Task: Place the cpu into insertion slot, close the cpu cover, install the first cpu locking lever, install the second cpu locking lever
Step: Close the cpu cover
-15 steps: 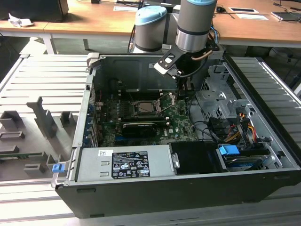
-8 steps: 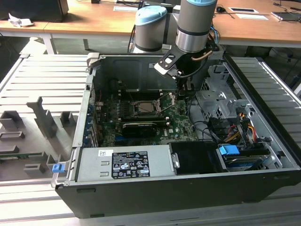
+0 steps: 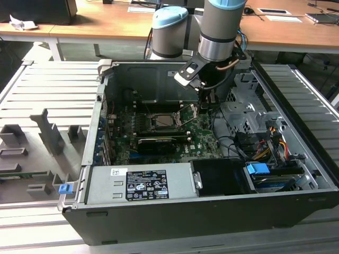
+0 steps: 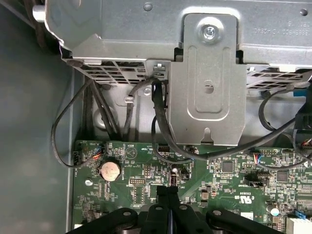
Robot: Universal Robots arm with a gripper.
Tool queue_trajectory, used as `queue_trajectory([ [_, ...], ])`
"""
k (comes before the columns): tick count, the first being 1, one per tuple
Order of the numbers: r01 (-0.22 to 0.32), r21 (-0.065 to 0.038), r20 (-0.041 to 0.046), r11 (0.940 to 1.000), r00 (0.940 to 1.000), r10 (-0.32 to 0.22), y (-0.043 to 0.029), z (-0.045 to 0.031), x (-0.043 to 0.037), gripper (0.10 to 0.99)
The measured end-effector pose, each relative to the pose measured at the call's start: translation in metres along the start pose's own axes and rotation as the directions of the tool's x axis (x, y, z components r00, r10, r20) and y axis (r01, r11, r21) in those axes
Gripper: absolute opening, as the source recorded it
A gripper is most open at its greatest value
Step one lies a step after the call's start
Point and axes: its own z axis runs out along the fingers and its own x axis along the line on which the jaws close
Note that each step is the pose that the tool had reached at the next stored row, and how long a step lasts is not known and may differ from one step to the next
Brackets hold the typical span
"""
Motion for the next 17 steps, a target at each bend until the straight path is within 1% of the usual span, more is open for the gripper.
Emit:
queue_trajectory([
  [1,0.003,0.0,-0.0001,1.0,1.0,-0.003,0.0,0.0,0.0,0.106],
  [4,0.004,0.0,-0.0004,1.0,1.0,-0.004,-0.0004,-0.0058,0.0001,0.106],
  [6,0.004,0.0,-0.0004,1.0,1.0,-0.004,-0.0041,-0.0066,0.0003,0.106],
  [12,0.004,0.0,-0.0003,1.0,1.0,-0.004,-0.0203,-0.0072,0.0009,0.106],
  [17,0.004,0.0,-0.0005,1.0,1.0,-0.004,-0.025,-0.0072,0.0012,0.106],
])
